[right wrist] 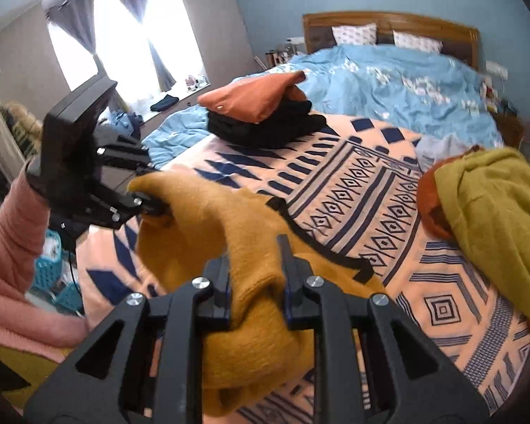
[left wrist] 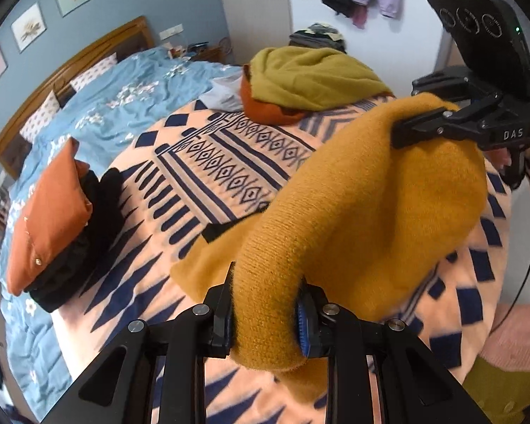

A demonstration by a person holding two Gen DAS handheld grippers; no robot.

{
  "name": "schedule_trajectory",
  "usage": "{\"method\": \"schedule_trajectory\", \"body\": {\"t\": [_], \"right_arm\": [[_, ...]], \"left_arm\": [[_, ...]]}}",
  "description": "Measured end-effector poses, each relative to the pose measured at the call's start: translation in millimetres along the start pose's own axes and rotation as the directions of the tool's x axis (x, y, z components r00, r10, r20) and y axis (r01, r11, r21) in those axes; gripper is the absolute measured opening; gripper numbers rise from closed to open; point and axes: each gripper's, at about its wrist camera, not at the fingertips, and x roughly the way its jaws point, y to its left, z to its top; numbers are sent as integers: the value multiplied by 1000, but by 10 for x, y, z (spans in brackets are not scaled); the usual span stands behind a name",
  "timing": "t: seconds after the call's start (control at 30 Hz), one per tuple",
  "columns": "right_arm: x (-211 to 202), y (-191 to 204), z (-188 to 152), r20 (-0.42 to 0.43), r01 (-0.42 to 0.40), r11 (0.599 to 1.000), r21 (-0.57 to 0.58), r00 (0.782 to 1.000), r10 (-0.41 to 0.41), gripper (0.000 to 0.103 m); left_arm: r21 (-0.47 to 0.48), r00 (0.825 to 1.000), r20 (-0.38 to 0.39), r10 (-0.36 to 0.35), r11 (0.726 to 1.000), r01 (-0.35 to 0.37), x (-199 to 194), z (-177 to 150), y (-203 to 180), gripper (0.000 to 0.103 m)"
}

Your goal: Fold clothes

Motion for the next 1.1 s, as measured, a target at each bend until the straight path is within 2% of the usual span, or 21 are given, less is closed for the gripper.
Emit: {"method": "schedule_trajectory", "body": {"t": [0.13, 0.17, 0.23, 0.3, 0.33, 0.43, 0.5, 0.53, 0.63, 0.67, 0.73, 0.77, 0.8, 0.83, 0.9, 0.97, 1.0, 1.03, 1.07, 1.1], "right_arm": [[241, -311, 84, -29, -5, 998, 59, 1000, 7, 22], [300, -386, 90, -35, -4, 997, 75, 999, 7, 22], [416, -534, 100, -47, -3, 994, 108, 999, 8, 22], [485, -617, 71, -50, -20, 991, 136, 998, 27, 17], [512, -643, 55, -49, -27, 989, 144, 998, 35, 15], [592, -720, 6, -46, -49, 985, 168, 997, 58, 12], [622, -714, -43, -46, -73, 982, 174, 996, 82, 12], [637, -711, -67, -46, -84, 981, 176, 995, 94, 12], [672, -726, -140, -51, -97, 975, 198, 993, 109, 13], [658, -744, -161, -41, -114, 969, 217, 991, 126, 19], [600, -768, -221, -18, -144, 957, 251, 988, 153, 42], [539, -728, -267, 2, -159, 954, 255, 986, 164, 68], [478, -689, -314, 22, -175, 950, 259, 984, 175, 86], [416, -649, -361, 41, -190, 946, 262, 982, 186, 91], [340, -551, -440, 66, -218, 941, 257, 976, 208, 92], [362, -390, -506, 30, -159, 963, 218, 987, 156, 92], [408, -353, -530, 17, -153, 967, 205, 988, 153, 80], [453, -321, -553, 3, -147, 970, 192, 989, 149, 62], [493, -353, -566, -9, -139, 969, 205, 990, 144, 22], [529, -387, -578, -19, -130, 967, 217, 990, 137, 24]], "left_arm": [[-105, 999, 17, 31, 994, -29, 108, 90, 174, 46], [-143, 998, 38, 57, 988, -51, 87, 98, 224, 51], [-201, 987, 107, 123, 975, -100, -47, 79, 277, 52], [-220, 974, 190, 121, 972, -78, -227, 4, 235, 56], [-218, 969, 223, 109, 974, -60, -297, -34, 202, 56], [-147, 959, 284, -9, 988, 53, -351, -262, -79, 67], [-61, 959, 266, -98, 991, 118, -240, -437, -324, 68], [-26, 960, 253, -118, 991, 129, -168, -517, -434, 68], [-49, 981, 178, -77, 995, 87, 202, -622, -465, 68], [-71, 985, 157, -70, 994, 82, 319, -641, -431, 68], [-121, 984, 158, -86, 987, 105, 435, -648, -294, 68], [-145, 982, 164, -94, 982, 118, 477, -651, -225, 68], [-162, 980, 172, -103, 978, 131, 504, -648, -167, 68], [-169, 978, 180, -106, 976, 137, 509, -638, -135, 68], [-166, 975, 190, -117, 975, 149, 514, -625, -114, 69], [-146, 973, 194, -128, 977, 157, 525, -623, -148, 69], [-137, 973, 193, -125, 979, 153, 527, -635, -172, 70], [-135, 973, 193, -123, 979, 151, 526, -640, -175, 71], [-139, 973, 195, -119, 979, 148, 526, -632, -163, 71], [-146, 973, 202, -115, 978, 146, 509, -618, -144, 71]]}}
